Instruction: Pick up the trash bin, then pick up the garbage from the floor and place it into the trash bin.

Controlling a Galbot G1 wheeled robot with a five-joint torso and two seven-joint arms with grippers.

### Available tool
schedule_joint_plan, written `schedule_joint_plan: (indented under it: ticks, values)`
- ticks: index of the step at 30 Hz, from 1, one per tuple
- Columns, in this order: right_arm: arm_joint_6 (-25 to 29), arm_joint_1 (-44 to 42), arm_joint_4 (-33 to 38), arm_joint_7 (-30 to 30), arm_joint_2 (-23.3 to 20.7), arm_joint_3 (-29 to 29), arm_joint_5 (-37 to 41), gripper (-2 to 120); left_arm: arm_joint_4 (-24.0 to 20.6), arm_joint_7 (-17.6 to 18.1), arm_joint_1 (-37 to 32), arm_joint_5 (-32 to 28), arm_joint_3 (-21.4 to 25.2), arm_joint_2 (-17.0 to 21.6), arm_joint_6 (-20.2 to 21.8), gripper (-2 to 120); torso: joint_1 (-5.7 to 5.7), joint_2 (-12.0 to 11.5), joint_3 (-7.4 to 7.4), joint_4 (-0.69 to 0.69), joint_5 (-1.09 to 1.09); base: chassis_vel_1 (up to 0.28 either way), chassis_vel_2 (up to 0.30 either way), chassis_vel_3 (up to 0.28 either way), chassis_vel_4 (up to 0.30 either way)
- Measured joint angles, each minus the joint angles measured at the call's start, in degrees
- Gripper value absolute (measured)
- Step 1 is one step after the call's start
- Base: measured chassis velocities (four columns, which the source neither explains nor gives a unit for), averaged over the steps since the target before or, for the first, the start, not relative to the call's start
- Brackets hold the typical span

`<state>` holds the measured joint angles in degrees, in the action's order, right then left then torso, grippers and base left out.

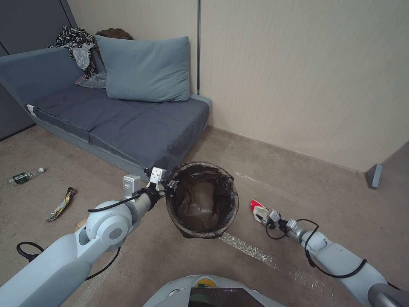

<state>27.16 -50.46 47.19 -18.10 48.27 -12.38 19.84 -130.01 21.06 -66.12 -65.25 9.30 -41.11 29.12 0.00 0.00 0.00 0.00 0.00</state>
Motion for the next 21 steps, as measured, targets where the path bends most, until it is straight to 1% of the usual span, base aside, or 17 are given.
schedule_joint_plan:
  ticks: [2, 3, 5, 6, 8, 9, 10, 13, 21]
  values:
    - [0.1, -0.2, 0.1, -0.1, 0.1, 0.2, 0.0, 25, 0.0, 0.0, 0.2, -0.2, 0.0, 0.1, 0.0, 6, 0.0, 0.0, 0.0, 0.0, 0.0, 0.0, 0.0, 0.0, 0.0]
    - [0.1, -0.2, 0.1, -0.1, 0.1, 0.2, 0.0, 25, 0.0, 0.0, 0.2, -0.2, 0.0, 0.1, 0.0, 6, 0.0, 0.0, 0.0, 0.0, 0.0, 0.0, 0.0, 0.0, 0.0]
    - [0.2, -0.3, 0.2, -0.1, 0.1, 0.3, 0.0, 13, 0.0, 0.0, 0.4, -0.3, 0.0, 0.1, 0.0, 6, 0.0, 0.0, -0.01, 0.0, 0.0, 0.0, 0.0, 0.0, 0.0]
    - [0.2, -0.3, 0.2, -0.1, 0.1, 0.3, 0.0, 13, 0.0, 0.0, 0.4, -0.3, 0.0, 0.1, 0.0, 6, 0.0, 0.0, -0.01, 0.0, 0.0, 0.0, 0.0, 0.0, 0.0]
    - [0.3, -0.4, 0.4, -0.1, 0.1, 0.5, 0.0, 4, 0.0, 0.0, 0.4, -0.3, -0.1, 0.1, 0.0, 6, 0.0, 0.0, -0.01, 0.0, 0.0, 0.0, 0.0, 0.0, 0.0]
    - [0.3, -0.4, 0.4, -0.1, 0.1, 0.5, 0.0, 4, 0.0, 0.0, 0.4, -0.3, -0.1, 0.1, 0.0, 6, 0.0, 0.0, -0.01, 0.0, 0.0, 0.0, 0.0, 0.0, 0.0]
    - [0.3, -0.4, 0.6, -0.1, 0.0, 0.6, 0.1, 0, 0.0, 0.0, 0.4, -0.3, -0.1, 0.1, -0.1, 6, 0.0, 0.0, -0.01, 0.0, 0.0, 0.0, 0.0, 0.0, 0.0]
    - [0.3, -0.5, 1.0, -0.1, -0.2, 0.9, 0.2, 0, 0.0, 0.0, 0.4, -0.3, -0.1, 0.2, -0.1, 6, 0.0, 0.0, -0.01, 0.0, 0.0, 0.0, 0.0, 0.0, 0.0]
    - [-0.2, -1.5, 4.7, 1.1, -2.0, 2.6, 1.6, 0, -0.4, 0.1, 0.3, -0.4, -0.2, 0.4, -0.1, 6, 0.0, 0.0, 0.0, 0.0, 0.0, 0.0, 0.0, 0.0, 0.0]
